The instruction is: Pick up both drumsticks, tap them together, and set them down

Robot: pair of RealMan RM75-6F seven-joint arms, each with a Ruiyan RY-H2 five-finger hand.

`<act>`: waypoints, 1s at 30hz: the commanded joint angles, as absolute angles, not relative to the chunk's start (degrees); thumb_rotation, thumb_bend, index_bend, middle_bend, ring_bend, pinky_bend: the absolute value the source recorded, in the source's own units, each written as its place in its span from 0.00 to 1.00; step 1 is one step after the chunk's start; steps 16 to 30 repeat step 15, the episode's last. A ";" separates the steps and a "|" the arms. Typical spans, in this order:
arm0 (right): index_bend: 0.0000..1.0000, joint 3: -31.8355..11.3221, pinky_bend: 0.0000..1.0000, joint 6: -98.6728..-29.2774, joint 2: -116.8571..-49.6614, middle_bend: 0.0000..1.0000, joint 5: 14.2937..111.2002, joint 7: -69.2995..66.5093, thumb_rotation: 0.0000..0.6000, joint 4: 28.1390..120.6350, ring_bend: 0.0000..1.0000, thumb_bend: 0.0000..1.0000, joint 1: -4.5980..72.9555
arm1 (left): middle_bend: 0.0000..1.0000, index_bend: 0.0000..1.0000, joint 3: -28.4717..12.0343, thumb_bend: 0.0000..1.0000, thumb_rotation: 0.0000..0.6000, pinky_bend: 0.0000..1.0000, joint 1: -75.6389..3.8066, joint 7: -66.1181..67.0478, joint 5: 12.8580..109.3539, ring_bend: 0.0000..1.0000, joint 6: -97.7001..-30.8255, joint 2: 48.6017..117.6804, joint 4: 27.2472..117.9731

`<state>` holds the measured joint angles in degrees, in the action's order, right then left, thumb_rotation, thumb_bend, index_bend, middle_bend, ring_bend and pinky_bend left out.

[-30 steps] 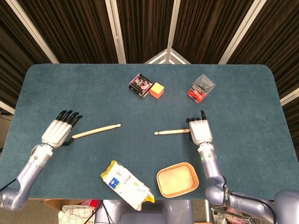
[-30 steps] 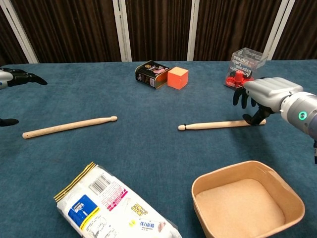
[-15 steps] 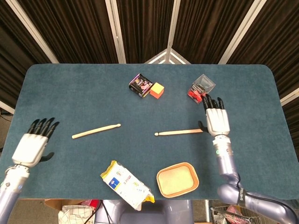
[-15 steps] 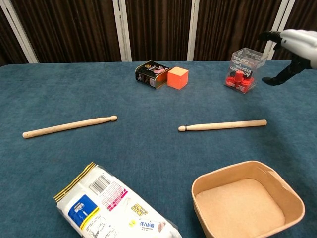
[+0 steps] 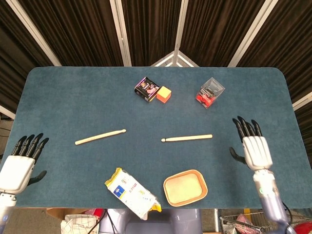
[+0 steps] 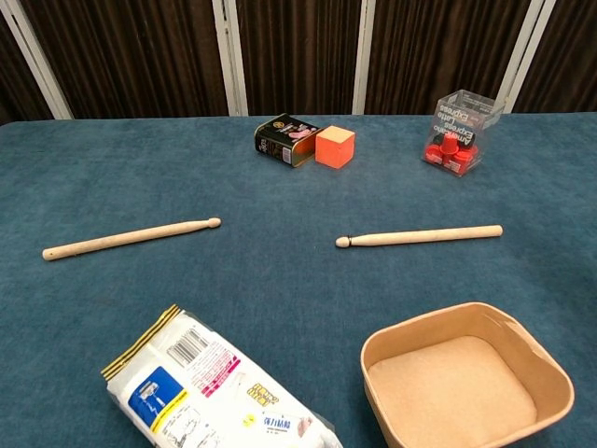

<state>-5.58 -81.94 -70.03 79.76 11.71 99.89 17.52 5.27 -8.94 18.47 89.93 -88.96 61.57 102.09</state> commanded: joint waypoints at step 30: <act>0.05 1.97 0.00 -90.59 -65.57 0.07 89.80 10.85 1.00 102.74 0.13 0.35 7.05 | 0.00 0.02 5.36 0.27 1.00 0.00 -2.77 15.02 93.44 0.00 -94.96 63.23 98.72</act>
